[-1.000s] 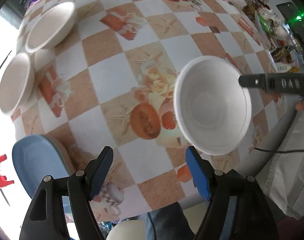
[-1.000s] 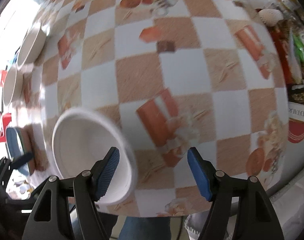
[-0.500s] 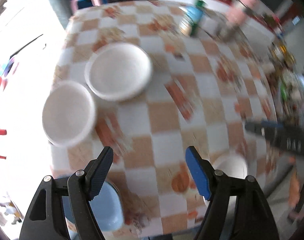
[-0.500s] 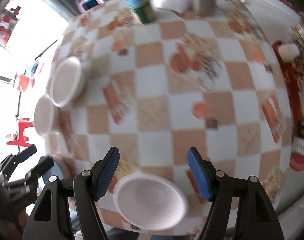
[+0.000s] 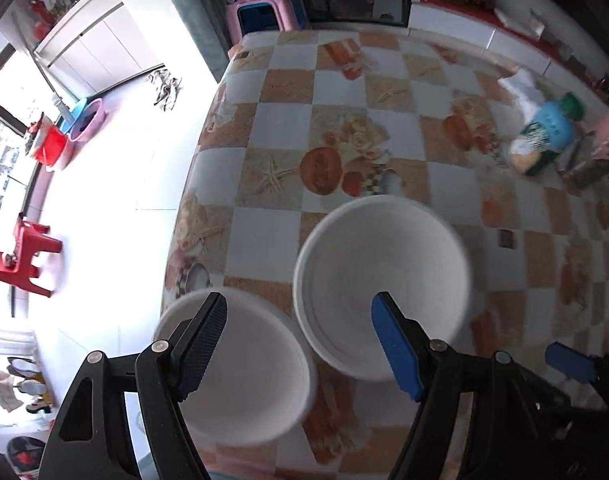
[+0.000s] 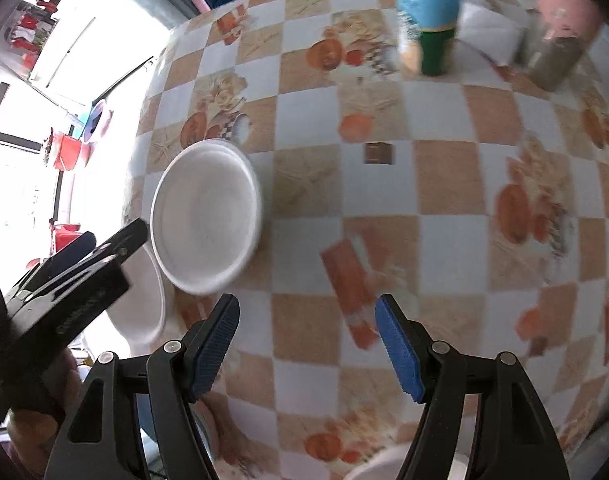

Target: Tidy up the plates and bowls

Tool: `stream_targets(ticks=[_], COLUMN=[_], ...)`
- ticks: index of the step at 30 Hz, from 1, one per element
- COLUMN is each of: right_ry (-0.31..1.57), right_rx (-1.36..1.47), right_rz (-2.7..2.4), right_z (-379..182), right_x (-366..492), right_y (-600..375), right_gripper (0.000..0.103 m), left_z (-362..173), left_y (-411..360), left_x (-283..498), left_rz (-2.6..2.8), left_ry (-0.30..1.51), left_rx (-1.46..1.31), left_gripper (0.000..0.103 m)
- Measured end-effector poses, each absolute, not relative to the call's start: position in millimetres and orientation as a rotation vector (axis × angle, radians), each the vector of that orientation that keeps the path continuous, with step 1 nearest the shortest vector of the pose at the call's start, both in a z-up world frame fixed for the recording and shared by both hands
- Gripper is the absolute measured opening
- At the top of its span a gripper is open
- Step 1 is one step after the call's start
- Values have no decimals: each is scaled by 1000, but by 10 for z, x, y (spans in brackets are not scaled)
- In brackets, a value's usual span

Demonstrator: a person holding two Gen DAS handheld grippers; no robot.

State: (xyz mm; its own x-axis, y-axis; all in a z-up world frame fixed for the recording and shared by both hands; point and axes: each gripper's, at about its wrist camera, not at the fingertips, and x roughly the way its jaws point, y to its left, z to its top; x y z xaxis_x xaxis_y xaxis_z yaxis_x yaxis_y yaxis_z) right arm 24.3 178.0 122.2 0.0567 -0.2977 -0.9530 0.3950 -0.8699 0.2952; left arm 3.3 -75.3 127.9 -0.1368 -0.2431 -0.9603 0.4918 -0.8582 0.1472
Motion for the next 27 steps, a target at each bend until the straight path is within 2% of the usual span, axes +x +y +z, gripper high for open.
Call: stream_targets(ticks=[13,16,17,18,19,21,24,27], right_ry=[70,61,53,44,35,-10,-33,-20], right_rx=[1913,1914,1917,1921,1926,1928,1923,1931], right_rz=[-1826,-1816,-1818,-1819,-1809,-1778,-1746,-1724], right_z=[754,697,684,669,657,627,617,613], right_x=[141,134,131,127,131,126,119,129], right_y=[1402,1373,1370,1375,1373,1392,1421,1478], right_gripper=[72,72,69,58,52,42,29,17], left_z=[804,673,623,592,548,502,517,546], left_y=[-995,-1017,-1028,-1034,-1046,-1046,-965,-806], left_x=[-332,-375,-382,-386,-387,-380,-394,-403], left_rz=[-1995,-1970,-1955,-1945,-1930,-1934,-1952,-1994], left_ry=[217,250,268,282,305,376,317,283], left_rx=[1735,1790,1809,1823,1842,1862,1858,1895], left_gripper=[78,77,74,63,50,38,37,30])
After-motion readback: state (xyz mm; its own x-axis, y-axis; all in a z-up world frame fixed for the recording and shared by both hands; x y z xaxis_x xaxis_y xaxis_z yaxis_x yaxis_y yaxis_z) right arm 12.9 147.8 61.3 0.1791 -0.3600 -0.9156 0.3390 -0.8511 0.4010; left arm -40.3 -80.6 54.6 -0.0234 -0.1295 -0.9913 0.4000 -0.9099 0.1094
